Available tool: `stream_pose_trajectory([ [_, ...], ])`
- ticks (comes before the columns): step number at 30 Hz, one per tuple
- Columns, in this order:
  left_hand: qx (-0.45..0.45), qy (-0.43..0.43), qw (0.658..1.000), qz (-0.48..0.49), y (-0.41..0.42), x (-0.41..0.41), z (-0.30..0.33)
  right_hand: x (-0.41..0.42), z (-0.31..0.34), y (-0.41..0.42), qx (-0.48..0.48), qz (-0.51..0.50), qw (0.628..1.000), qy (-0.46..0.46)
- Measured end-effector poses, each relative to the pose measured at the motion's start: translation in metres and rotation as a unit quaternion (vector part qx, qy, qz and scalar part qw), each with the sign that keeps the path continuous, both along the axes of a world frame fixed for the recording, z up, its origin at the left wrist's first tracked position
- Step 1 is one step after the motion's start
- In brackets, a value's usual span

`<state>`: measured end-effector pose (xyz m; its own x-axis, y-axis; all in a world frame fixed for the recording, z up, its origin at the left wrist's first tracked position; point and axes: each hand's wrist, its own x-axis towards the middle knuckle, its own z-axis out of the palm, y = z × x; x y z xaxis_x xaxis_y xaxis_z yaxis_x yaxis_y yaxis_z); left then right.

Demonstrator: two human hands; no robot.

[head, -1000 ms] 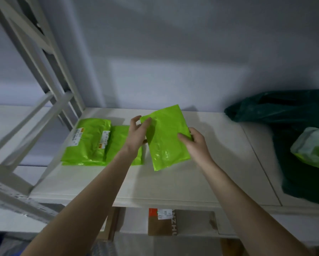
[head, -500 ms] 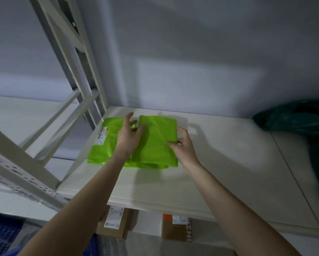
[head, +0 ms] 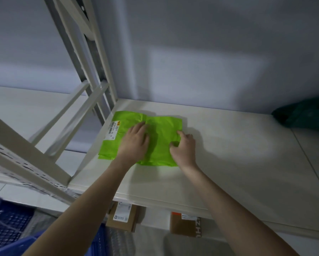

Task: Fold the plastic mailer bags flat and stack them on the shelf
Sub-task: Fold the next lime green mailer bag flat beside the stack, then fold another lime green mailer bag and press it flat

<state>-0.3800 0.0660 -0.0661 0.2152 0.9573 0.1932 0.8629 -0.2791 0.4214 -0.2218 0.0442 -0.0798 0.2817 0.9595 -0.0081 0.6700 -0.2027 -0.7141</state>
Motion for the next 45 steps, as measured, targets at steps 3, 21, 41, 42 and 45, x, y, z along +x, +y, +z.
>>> stream_pose_trajectory([
  [3,-0.014,0.114,0.993,-0.037,0.000,0.013,-0.010,0.001,-0.001,-0.003,0.019,0.021,0.995,-0.095],
  [21,-0.028,0.219,0.975,0.001,0.004,0.027,-0.003,0.025,0.009,0.006,-0.042,0.167,0.980,-0.105],
  [41,0.114,0.106,0.980,-0.125,-0.028,0.198,0.060,0.209,0.090,-0.068,0.117,0.002,0.972,-0.204],
  [42,0.117,0.104,0.979,-0.130,-0.030,0.210,0.063,0.221,0.093,-0.073,0.122,-0.006,0.971,-0.207],
  [45,0.113,0.101,0.976,-0.154,-0.041,0.253,0.074,0.264,0.104,-0.093,0.135,-0.038,0.965,-0.220],
])
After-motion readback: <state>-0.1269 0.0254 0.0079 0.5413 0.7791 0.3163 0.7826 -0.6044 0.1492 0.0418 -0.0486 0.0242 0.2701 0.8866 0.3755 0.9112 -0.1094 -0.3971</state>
